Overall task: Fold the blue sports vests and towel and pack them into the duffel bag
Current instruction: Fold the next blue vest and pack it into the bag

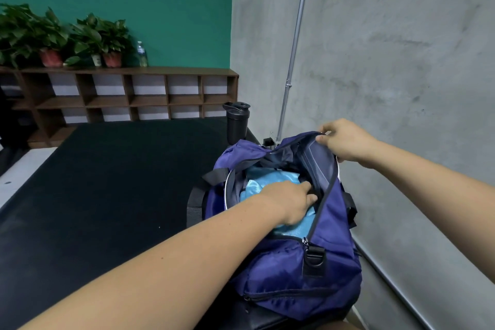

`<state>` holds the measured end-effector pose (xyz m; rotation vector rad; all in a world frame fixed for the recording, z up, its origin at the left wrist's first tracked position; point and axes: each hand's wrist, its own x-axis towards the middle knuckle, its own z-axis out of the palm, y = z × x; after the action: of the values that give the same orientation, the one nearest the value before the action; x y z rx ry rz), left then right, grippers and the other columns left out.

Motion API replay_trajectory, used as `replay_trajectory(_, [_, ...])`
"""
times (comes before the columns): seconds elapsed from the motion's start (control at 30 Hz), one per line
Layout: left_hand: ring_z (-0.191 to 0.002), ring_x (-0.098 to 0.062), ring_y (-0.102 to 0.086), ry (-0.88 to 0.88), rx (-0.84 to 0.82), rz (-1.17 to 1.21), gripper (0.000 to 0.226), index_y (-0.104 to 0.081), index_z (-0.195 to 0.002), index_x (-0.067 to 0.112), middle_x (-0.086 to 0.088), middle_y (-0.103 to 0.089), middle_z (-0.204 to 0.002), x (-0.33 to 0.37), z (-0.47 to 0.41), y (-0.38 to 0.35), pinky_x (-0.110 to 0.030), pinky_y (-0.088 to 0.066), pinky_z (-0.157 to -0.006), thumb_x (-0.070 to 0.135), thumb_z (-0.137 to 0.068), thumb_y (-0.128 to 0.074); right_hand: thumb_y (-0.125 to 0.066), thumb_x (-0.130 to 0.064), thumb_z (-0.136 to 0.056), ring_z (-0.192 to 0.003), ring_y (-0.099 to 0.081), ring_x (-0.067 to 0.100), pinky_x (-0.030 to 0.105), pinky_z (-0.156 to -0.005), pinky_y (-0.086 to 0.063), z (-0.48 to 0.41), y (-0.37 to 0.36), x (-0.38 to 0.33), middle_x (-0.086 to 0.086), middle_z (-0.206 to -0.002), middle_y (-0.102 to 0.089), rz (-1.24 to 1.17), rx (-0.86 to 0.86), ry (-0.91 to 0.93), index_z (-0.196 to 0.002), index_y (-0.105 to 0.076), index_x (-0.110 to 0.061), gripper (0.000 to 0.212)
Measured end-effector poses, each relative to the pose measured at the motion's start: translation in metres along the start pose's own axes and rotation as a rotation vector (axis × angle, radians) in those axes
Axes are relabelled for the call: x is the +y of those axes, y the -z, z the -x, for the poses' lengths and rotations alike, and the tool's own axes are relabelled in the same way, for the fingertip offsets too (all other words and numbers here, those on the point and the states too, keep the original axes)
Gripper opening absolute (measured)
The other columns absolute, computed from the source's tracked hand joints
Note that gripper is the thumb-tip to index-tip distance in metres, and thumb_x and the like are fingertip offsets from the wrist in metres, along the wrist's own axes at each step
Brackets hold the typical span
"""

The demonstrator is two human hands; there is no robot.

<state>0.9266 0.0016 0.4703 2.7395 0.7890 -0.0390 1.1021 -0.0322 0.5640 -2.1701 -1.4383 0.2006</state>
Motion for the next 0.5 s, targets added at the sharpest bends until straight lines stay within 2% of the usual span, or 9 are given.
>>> replay_trajectory(0.1, [-0.132, -0.035, -0.055, 0.075, 0.013, -0.105, 0.046, -0.054, -0.148, 0.025, -0.011, -0.06, -0.141, 0.011, -0.009, 0.004, -0.046, -0.049, -0.096, 0.049, -0.115, -0.033, -0.058, -0.018, -0.106, -0.069, -0.066, 0.036, 0.04, -0.06, -0.057, 0.004, 0.001, -0.003, 0.016, -0.091, -0.073, 0.029, 0.006, 0.016, -0.098, -0.071, -0.011, 0.016])
replay_trajectory(0.17, [-0.131, -0.033, -0.057, 0.164, 0.006, -0.119, 0.055, -0.059, -0.144, 0.022, -0.009, -0.061, -0.139, 0.018, -0.02, 0.001, -0.042, -0.046, -0.09, 0.059, -0.112, -0.035, -0.058, -0.018, -0.105, -0.067, -0.067, 0.038, 0.042, -0.061, -0.057, 0.007, 0.001, -0.004, 0.015, -0.09, -0.074, 0.054, 0.004, 0.02, -0.099, -0.071, -0.012, 0.015])
replay_trajectory(0.27, [-0.137, -0.036, -0.051, 0.264, -0.018, -0.11, 0.072, -0.059, -0.145, 0.017, -0.009, -0.051, -0.151, 0.02, -0.034, -0.01, -0.045, -0.046, -0.103, 0.073, -0.104, -0.038, -0.059, -0.018, -0.105, -0.063, -0.063, 0.032, 0.036, -0.055, -0.054, 0.009, 0.003, -0.004, 0.016, -0.09, -0.074, 0.046, 0.001, 0.022, -0.1, -0.071, -0.011, 0.014])
replay_trajectory(0.33, [-0.137, -0.036, -0.048, 0.272, -0.003, -0.104, 0.078, -0.058, -0.145, 0.018, -0.009, -0.049, -0.152, 0.017, -0.037, -0.014, -0.047, -0.046, -0.107, 0.078, -0.099, -0.043, -0.06, -0.019, -0.105, -0.063, -0.063, 0.03, 0.036, -0.056, -0.054, 0.01, 0.004, -0.003, 0.015, -0.09, -0.075, 0.042, -0.001, 0.023, -0.101, -0.072, -0.014, 0.014])
replay_trajectory(0.43, [-0.132, -0.033, -0.055, 0.241, 0.021, -0.054, 0.076, -0.063, -0.139, 0.018, -0.007, -0.059, -0.141, 0.013, -0.033, -0.007, -0.044, -0.048, -0.099, 0.079, -0.096, -0.049, -0.061, -0.023, -0.105, -0.065, -0.065, 0.028, 0.034, -0.054, -0.055, 0.012, 0.002, 0.0, 0.01, -0.095, -0.076, 0.032, -0.047, 0.005, -0.103, -0.071, -0.018, 0.011])
replay_trajectory(0.5, [-0.114, -0.028, -0.065, 0.201, 0.032, 0.018, 0.063, -0.07, -0.121, 0.016, -0.004, -0.069, -0.114, 0.01, -0.026, 0.001, -0.038, -0.049, -0.087, 0.072, -0.099, -0.052, -0.063, -0.026, -0.104, -0.08, -0.07, 0.028, 0.034, -0.061, -0.057, 0.013, -0.002, 0.0, 0.006, -0.101, -0.076, 0.022, -0.078, 0.006, -0.11, -0.069, -0.018, 0.011])
